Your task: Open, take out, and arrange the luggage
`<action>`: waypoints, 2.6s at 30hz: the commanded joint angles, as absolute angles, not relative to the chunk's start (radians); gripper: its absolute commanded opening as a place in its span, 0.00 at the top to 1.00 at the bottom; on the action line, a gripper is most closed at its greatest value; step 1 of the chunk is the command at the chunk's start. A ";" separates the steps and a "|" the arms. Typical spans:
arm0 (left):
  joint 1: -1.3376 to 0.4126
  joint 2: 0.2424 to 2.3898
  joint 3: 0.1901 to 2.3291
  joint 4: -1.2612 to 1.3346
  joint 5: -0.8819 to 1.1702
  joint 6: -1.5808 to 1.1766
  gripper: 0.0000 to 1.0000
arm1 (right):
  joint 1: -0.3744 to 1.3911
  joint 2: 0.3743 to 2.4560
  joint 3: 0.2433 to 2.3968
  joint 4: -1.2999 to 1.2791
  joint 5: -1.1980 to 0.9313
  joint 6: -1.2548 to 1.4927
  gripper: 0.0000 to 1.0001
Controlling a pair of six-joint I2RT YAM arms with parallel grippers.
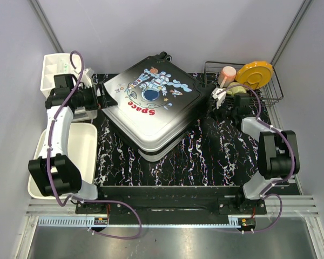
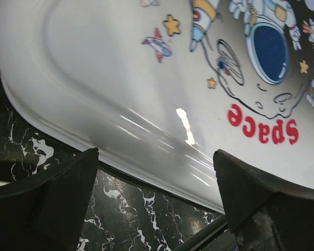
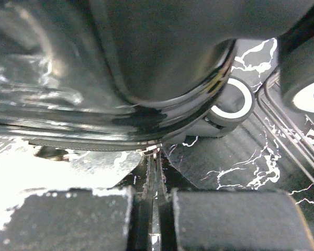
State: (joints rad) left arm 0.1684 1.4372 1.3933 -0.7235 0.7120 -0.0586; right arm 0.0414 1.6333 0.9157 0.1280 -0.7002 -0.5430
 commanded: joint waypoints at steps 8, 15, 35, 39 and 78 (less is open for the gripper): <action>0.322 1.418 1.307 -0.733 0.827 -0.057 0.05 | 0.015 1.772 1.131 0.253 -0.673 -0.534 1.00; 0.324 1.310 1.194 -0.744 0.859 -0.008 0.05 | 0.015 1.749 1.085 0.360 -0.753 -0.471 1.00; 0.318 1.440 1.270 -0.713 0.879 -0.043 0.05 | 0.015 1.893 0.951 1.190 -0.652 -0.072 0.98; 0.302 1.486 1.299 -0.710 0.871 -0.040 0.05 | 0.021 1.934 0.982 1.258 -0.699 0.029 1.00; 0.275 1.442 1.304 -0.675 0.893 -0.051 0.01 | -0.098 1.528 0.983 0.337 -0.986 -0.474 0.04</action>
